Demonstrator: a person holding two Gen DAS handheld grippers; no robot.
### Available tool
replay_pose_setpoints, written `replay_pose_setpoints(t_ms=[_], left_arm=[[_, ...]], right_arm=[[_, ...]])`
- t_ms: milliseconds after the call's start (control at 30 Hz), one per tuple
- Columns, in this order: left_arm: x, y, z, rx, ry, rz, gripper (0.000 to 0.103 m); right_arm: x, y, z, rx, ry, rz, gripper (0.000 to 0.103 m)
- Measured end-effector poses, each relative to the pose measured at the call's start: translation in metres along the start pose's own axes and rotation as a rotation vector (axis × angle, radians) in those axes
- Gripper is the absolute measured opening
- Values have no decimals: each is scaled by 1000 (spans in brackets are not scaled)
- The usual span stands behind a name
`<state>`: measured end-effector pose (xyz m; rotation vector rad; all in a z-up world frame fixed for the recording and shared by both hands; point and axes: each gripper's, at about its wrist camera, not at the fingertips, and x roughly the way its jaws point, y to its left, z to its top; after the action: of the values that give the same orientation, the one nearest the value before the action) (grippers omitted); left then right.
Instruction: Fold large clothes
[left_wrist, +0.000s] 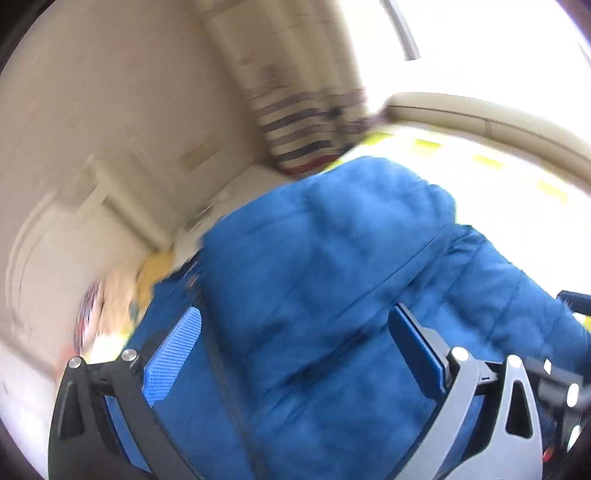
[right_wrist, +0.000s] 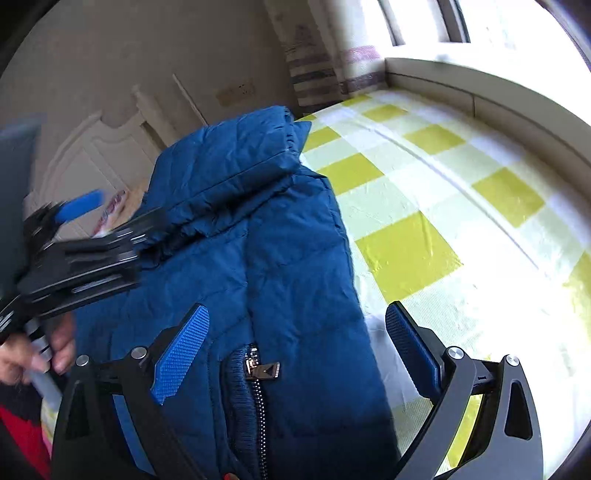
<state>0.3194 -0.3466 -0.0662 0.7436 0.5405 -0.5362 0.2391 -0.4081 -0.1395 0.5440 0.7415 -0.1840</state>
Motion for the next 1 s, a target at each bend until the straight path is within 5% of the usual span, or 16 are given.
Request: replay_pose_setpoints(t_ms=[133,167,200,267,400,467,567,633,767,1000], left_arm=[[36,-31,25,135,51,-23,85],[45,-35,29,152,70,-39,72],[49,-35,30,145,78,-80,42],[44,-26,33,69,59,-106,22],[14,59,17,-382,-45,-284,9],[2,124,-23,-681,-78,-358,7],[1,194,-104,-994,-74,-365,7],[4,216,-147,-1085,-55,-353,11],[4,236,-237,-1256,30,-321,88],[20,251,-282,-1445,-71,-456,89]], right_arm=[[-2,-6,-2,33,-13,27,94],[-3,-7,-3,34,-14,28,94],[-3,-8,-3,35,-15,29,94],[-4,-8,-4,36,-18,23,94],[-6,-6,-5,23,-33,16,94],[-8,-2,-6,3,-40,8,94],[-9,5,-7,-27,-46,-3,94],[-8,6,-7,-38,-43,-8,94],[-8,13,-8,-66,-39,-29,94],[-7,19,-10,-89,-40,-82,94]])
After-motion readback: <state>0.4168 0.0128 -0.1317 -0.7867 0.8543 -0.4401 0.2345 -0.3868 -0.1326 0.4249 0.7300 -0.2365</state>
